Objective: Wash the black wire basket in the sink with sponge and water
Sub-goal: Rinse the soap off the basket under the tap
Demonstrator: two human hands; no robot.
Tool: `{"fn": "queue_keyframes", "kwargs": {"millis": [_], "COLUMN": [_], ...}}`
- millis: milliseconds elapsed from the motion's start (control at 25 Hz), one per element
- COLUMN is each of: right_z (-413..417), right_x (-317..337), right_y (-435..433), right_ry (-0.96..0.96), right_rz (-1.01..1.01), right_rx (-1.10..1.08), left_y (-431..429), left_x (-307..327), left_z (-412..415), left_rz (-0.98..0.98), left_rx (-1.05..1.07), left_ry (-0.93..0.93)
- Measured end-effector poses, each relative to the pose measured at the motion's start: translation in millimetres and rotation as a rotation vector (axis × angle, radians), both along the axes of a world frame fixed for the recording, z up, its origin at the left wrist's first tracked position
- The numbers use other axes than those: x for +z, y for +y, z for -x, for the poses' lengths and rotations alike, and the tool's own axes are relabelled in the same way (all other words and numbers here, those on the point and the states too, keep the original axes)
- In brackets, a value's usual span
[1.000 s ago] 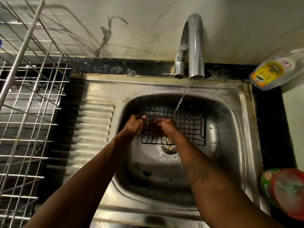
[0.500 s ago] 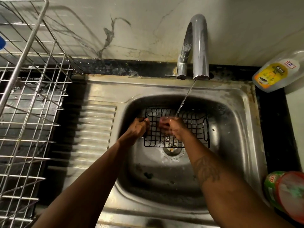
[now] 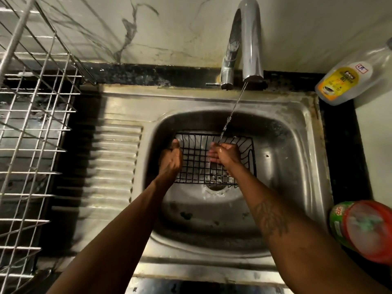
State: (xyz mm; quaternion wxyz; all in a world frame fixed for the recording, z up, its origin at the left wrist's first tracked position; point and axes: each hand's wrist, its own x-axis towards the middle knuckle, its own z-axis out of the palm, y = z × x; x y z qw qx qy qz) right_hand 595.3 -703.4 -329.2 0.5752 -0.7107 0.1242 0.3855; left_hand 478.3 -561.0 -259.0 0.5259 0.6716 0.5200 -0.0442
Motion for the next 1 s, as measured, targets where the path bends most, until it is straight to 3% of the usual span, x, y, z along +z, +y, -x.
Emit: {"fn": "queue_keyframes", "kwargs": {"millis": [120,320,720,1000], "right_z": [-5.7,-5.9,14.8,21.7], "right_x": [3.2,4.5,15.1,23.1], "right_y": [12.2,25.3,21.0,24.9], "right_ry": [-0.093,-0.166,-0.150,-0.152], "right_rz": [0.039,0.144,0.078,0.042], "right_rx": [0.057,0.293,0.297,0.312], "left_y": [0.7,-0.9,-8.2,-7.0], "left_x": [3.6,18.6,41.8,46.5], "left_z": [-3.0,2.1,16.7,26.2], "left_rz": [-0.008,-0.041,-0.228,-0.260], "left_rx": [0.148,0.138,0.046,0.039], "left_ry": [-0.038,-0.008,0.160,0.142]}}
